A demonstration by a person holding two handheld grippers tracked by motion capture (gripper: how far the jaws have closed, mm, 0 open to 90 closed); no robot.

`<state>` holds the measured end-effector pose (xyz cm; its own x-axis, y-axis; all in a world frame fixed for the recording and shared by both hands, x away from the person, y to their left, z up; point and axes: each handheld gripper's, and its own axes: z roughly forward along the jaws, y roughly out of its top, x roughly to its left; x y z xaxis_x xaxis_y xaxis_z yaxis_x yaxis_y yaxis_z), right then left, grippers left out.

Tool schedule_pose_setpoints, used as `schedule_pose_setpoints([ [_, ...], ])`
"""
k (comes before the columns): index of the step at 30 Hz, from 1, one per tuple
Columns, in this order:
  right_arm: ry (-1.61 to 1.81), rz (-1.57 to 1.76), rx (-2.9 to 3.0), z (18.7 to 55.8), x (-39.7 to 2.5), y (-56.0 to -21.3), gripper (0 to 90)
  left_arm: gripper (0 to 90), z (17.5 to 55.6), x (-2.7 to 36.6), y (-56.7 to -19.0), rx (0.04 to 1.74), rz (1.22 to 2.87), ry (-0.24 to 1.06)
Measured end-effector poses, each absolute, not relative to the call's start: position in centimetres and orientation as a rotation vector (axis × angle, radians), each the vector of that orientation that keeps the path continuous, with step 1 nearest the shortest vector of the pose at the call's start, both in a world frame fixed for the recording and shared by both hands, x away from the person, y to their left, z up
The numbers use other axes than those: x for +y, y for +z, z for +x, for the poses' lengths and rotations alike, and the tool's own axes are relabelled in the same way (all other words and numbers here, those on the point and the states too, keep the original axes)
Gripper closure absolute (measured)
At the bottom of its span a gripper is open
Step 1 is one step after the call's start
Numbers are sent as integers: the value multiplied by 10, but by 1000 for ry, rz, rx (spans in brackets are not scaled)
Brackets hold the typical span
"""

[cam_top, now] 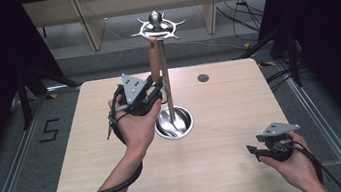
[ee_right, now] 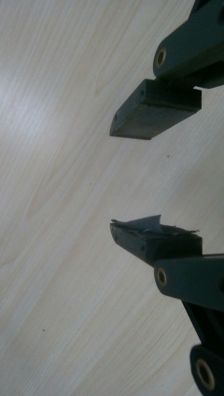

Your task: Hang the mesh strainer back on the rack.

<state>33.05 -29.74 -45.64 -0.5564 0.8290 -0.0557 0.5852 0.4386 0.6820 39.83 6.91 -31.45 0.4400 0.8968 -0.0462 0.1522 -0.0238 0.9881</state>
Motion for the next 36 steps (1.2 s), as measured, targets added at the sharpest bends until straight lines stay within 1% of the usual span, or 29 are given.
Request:
schedule_pose_setpoints([
  [8, 882, 1217, 2305, 329, -296, -457, 474, 692, 403, 66, -316, 983, 1496, 777],
  [10, 884, 1265, 2309, 328, -295, -456, 474, 692, 404, 65, -318, 985, 1499, 772],
  [12, 870, 1208, 2319, 329, -297, -456, 474, 692, 405, 66, -319, 988, 1505, 768],
  [24, 866, 1200, 2326, 330, -297, -457, 473, 688, 408, 64, -320, 977, 1516, 758],
  [26, 877, 1265, 2317, 328, -295, -455, 473, 684, 409, 64, -320, 972, 1524, 752],
  [29, 874, 1204, 2317, 329, -297, -457, 473, 679, 410, 66, -319, 962, 1549, 736],
  [36, 873, 1213, 2317, 329, -297, -456, 472, 636, 410, 70, -321, 955, 1579, 705],
])
